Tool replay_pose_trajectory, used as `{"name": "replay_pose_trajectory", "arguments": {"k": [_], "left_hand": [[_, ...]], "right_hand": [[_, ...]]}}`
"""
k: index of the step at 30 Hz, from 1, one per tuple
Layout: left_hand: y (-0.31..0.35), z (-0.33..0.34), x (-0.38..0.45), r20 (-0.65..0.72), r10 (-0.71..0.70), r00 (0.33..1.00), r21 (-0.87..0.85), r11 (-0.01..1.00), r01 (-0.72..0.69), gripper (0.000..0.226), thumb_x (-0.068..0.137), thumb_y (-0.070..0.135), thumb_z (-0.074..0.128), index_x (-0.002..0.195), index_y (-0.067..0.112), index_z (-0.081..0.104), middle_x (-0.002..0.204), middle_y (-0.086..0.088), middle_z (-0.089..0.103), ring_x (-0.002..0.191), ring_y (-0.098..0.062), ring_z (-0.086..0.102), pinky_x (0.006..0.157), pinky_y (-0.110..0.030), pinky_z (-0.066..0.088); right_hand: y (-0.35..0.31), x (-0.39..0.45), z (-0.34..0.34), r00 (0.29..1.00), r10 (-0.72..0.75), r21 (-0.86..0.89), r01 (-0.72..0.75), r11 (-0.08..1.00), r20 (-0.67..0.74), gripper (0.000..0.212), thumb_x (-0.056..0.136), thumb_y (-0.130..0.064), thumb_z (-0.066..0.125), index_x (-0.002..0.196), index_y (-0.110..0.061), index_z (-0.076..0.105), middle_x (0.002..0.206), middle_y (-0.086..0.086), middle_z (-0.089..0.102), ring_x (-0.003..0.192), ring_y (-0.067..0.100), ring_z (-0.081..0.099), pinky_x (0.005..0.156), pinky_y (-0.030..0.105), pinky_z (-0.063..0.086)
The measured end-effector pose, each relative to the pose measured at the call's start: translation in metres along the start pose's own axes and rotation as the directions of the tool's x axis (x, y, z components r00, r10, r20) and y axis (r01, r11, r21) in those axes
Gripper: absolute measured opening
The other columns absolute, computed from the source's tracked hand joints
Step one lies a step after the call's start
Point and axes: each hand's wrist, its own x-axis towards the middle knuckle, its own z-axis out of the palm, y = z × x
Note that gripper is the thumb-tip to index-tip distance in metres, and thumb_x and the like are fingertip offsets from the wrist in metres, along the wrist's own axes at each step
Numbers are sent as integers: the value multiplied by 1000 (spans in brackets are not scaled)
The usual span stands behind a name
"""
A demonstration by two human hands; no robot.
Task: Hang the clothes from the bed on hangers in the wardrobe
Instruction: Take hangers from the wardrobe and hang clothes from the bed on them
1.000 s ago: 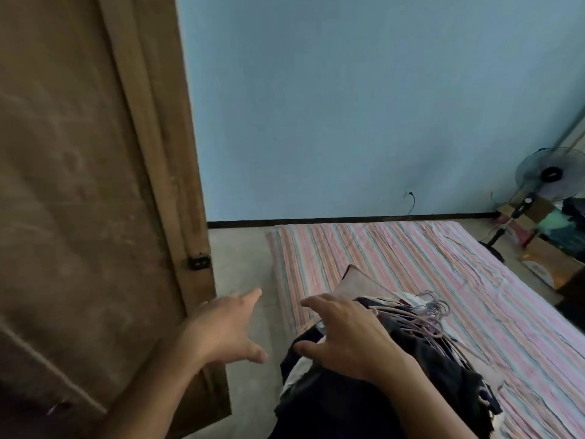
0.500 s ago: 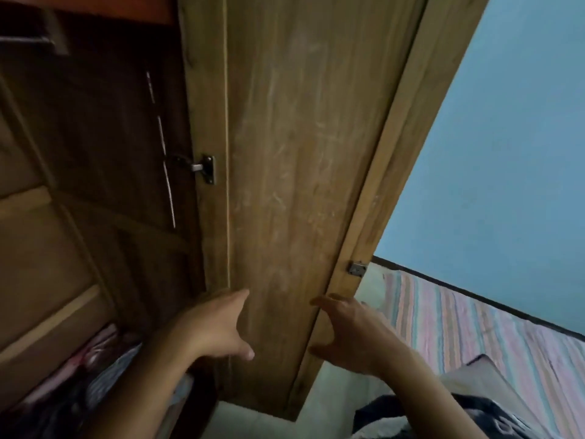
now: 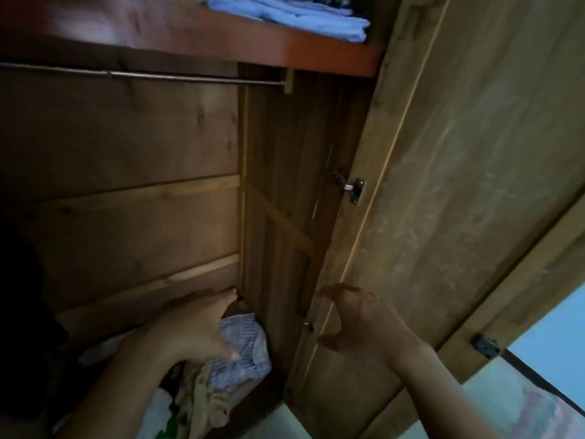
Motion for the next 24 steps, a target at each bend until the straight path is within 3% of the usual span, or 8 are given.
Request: {"name": "replay_pose_trajectory", "arguments": {"k": [2, 4, 7, 11, 14, 16, 19, 24], "left_hand": [[-4, -8, -19, -50, -17, 999, -36, 999, 15, 114, 56, 57, 79, 152, 34, 22, 154, 13, 29, 137, -4, 33, 112, -23, 31], [-16, -18, -33, -90, -65, 994, -56, 997, 60, 93, 74, 40, 81, 147, 37, 24, 141, 16, 34, 126, 2, 36, 96, -9, 32], [-41, -35, -42, -132, -119, 984, -117, 988, 104, 79, 75, 24, 83, 137, 37, 36, 124, 20, 44, 98, 17, 45, 71, 4, 31], [-65, -65, -62, -235, -221, 947, -116, 973, 198, 66, 83, 39, 75, 138, 30, 41, 131, 10, 48, 108, -1, 48, 68, -3, 34], [-78, -89, -80, -310, -297, 903, -85, 955, 285, 75, 93, 51, 58, 153, 24, 23, 156, 3, 29, 138, -15, 33, 93, -17, 33], [-90, -102, -92, -355, -350, 867, -79, 935, 345, 75, 94, 54, 53, 154, 21, 21, 159, 0, 25, 143, -19, 29, 100, -23, 32], [-108, -117, -109, -396, -461, 794, -118, 883, 454, 77, 94, 56, 52, 154, 19, 23, 159, -3, 26, 142, -23, 31, 109, -31, 34], [-131, -130, -131, -578, -551, 602, -113, 784, 610, 46, 96, 50, 49, 129, 18, 50, 129, -7, 53, 115, -26, 53, 91, -39, 50]], "right_hand": [[-13, 11, 1, 999, -27, 3, 27, 1000, -19, 63, 82, -52, 68, 138, -31, 49, 135, -6, 57, 124, 16, 56, 99, 31, 49], [-34, 23, -4, 998, -62, -12, 62, 998, -22, 58, 83, -55, 66, 135, -33, 53, 131, -4, 58, 123, 17, 56, 98, 31, 48], [-65, 38, -22, 991, -132, 14, 132, 991, 9, 52, 85, -57, 64, 130, -33, 58, 129, 0, 62, 122, 21, 58, 99, 34, 49], [-106, 67, -41, 978, -203, 61, 200, 978, 52, 62, 81, -56, 69, 136, -31, 55, 138, -1, 57, 131, 22, 50, 106, 32, 42], [-132, 104, -42, 970, -236, 68, 233, 970, 53, 69, 73, -58, 76, 134, -35, 53, 134, -9, 58, 127, 15, 52, 100, 31, 45], [-150, 125, -43, 959, -279, 74, 275, 959, 53, 69, 72, -56, 75, 134, -35, 51, 131, -9, 58, 124, 14, 52, 98, 32, 46], [-181, 151, -49, 927, -366, 78, 360, 930, 79, 72, 75, -52, 75, 138, -34, 47, 134, -7, 54, 123, 16, 50, 97, 33, 47], [-237, 179, -56, 852, -510, 134, 495, 859, 116, 70, 75, -52, 77, 136, -33, 49, 129, -8, 58, 114, 14, 57, 92, 31, 51]]}}
